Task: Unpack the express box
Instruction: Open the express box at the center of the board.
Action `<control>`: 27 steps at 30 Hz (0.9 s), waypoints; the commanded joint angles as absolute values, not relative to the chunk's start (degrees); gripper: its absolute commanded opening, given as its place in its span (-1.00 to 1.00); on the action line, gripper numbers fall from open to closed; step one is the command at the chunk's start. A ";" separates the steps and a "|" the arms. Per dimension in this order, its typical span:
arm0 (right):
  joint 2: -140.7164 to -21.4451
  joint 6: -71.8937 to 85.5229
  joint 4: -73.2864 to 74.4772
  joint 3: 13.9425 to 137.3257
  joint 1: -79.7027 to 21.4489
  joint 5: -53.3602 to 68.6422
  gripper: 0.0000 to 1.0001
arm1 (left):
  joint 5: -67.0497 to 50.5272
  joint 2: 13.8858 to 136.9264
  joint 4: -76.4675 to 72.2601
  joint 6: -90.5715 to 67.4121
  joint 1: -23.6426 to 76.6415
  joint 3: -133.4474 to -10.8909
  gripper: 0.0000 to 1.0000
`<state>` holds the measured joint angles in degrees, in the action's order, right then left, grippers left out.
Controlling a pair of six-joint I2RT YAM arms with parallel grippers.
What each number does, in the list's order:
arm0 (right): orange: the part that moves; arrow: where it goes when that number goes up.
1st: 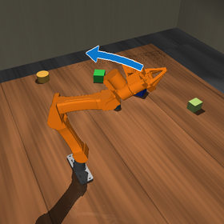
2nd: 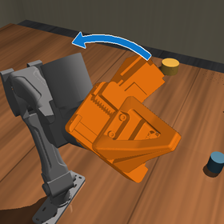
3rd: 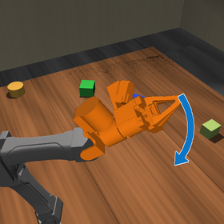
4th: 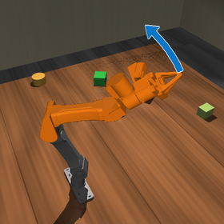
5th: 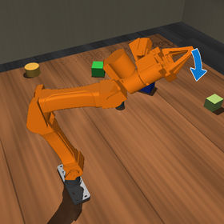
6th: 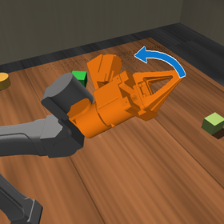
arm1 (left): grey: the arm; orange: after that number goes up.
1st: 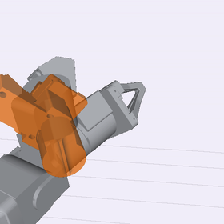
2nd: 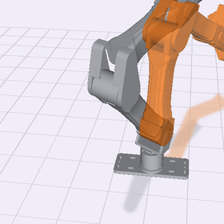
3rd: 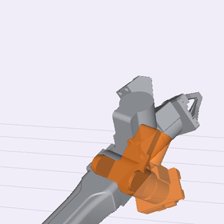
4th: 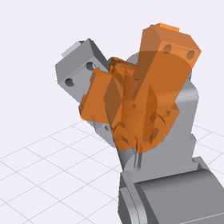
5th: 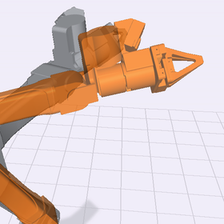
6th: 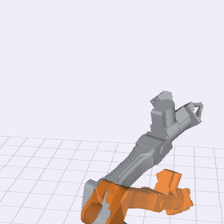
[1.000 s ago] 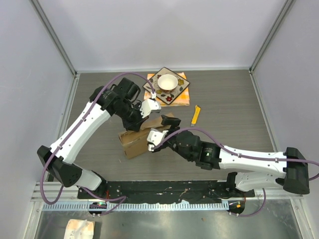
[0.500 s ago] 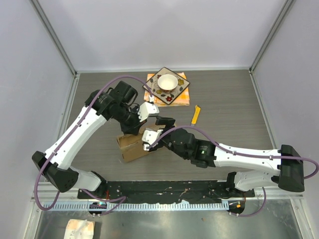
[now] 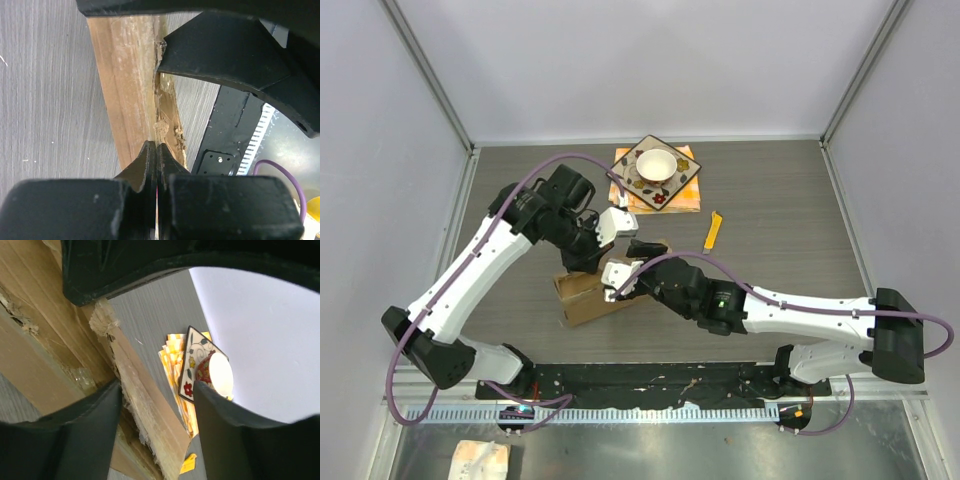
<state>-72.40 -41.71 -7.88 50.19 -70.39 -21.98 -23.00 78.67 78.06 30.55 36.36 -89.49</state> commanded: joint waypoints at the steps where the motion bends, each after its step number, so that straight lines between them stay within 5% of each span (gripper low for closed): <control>1: -73.38 -42.72 -10.80 51.24 -69.09 -28.11 -0.07 | -28.73 75.50 86.56 32.69 36.65 -90.79 -1.00; 6: -72.51 -42.18 -7.31 50.19 -66.80 -25.67 -0.09 | -33.83 72.95 91.49 38.67 36.74 -91.32 -1.00; 15: -72.16 -45.17 -2.02 46.58 -66.80 -26.28 0.18 | -36.21 70.14 94.92 43.85 36.74 -89.21 -1.00; 17: -72.59 -44.39 1.21 47.37 -66.71 -25.41 -0.10 | -34.55 69.61 92.92 43.33 36.74 -87.99 -1.00; 18: -72.68 -43.43 2.45 49.20 -66.80 -25.14 -0.46 | -33.76 69.00 91.68 42.55 36.74 -86.24 -0.98; 21: -73.73 -39.47 7.20 53.51 -67.49 -24.34 -0.82 | -32.87 67.68 86.94 40.08 36.74 -82.37 -0.66; 24: -75.05 -37.63 9.84 56.93 -70.12 -26.44 -0.83 | -32.87 66.45 82.19 37.45 36.74 -79.20 -0.18; 25: -75.58 -37.18 11.67 57.91 -70.75 -27.15 -0.84 | -33.05 66.79 81.57 37.09 36.74 -78.84 0.65; 26: -76.02 -36.39 12.65 58.96 -71.36 -27.77 -0.85 | -33.83 67.14 81.65 36.74 36.74 -78.66 0.99; 27: -76.46 -35.34 13.70 60.80 -72.50 -28.73 -0.88 | -34.36 67.50 81.65 36.30 36.65 -78.75 0.99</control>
